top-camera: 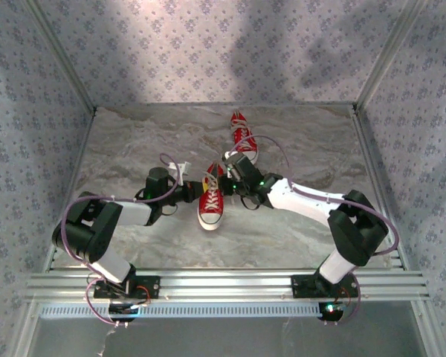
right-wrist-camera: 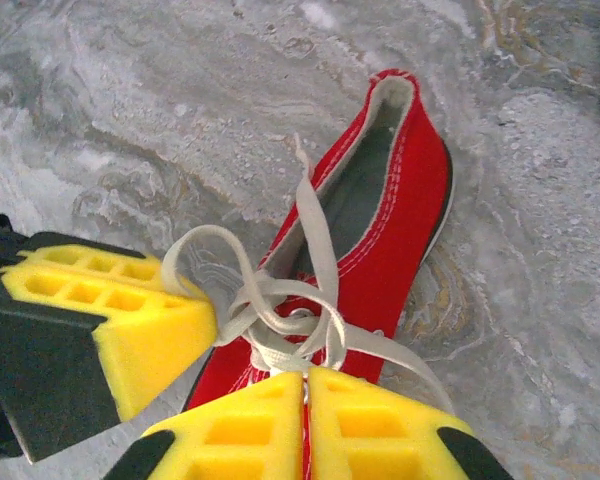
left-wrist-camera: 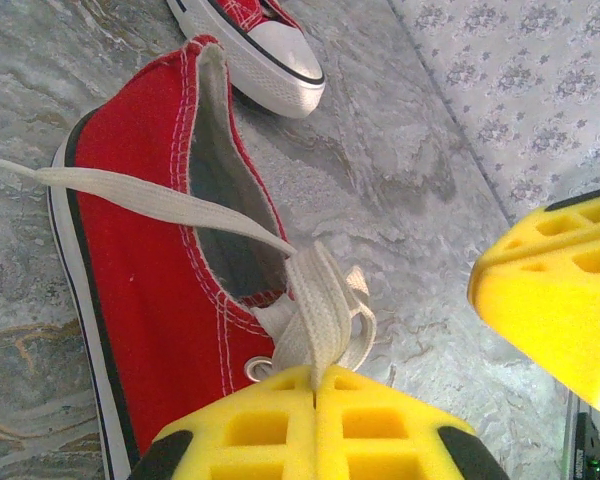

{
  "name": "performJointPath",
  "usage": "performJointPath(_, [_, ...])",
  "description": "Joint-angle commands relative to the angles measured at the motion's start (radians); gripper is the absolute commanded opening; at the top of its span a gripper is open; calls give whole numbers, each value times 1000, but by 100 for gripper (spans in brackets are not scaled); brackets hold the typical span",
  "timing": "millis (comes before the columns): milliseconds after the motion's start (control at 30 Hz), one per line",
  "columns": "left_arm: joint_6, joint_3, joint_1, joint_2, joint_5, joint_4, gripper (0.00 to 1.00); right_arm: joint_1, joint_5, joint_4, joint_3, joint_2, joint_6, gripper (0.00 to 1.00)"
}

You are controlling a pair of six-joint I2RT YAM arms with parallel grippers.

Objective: Tie the shoes

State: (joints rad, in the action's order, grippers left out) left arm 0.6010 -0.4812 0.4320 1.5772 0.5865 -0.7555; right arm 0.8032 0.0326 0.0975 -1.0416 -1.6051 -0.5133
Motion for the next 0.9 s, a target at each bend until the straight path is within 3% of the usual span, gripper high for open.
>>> performJointPath(0, [-39, -24, -1, -8, 7, 16, 0, 0, -21, 11, -27, -30, -10, 5])
performJointPath(700, [-50, -28, 5, -9, 16, 29, 0, -35, -137, -30, -94, -143, -13, 5])
performJointPath(867, [-49, -27, 5, -12, 14, 29, 0, -35, -74, 24, -115, -165, -17, 7])
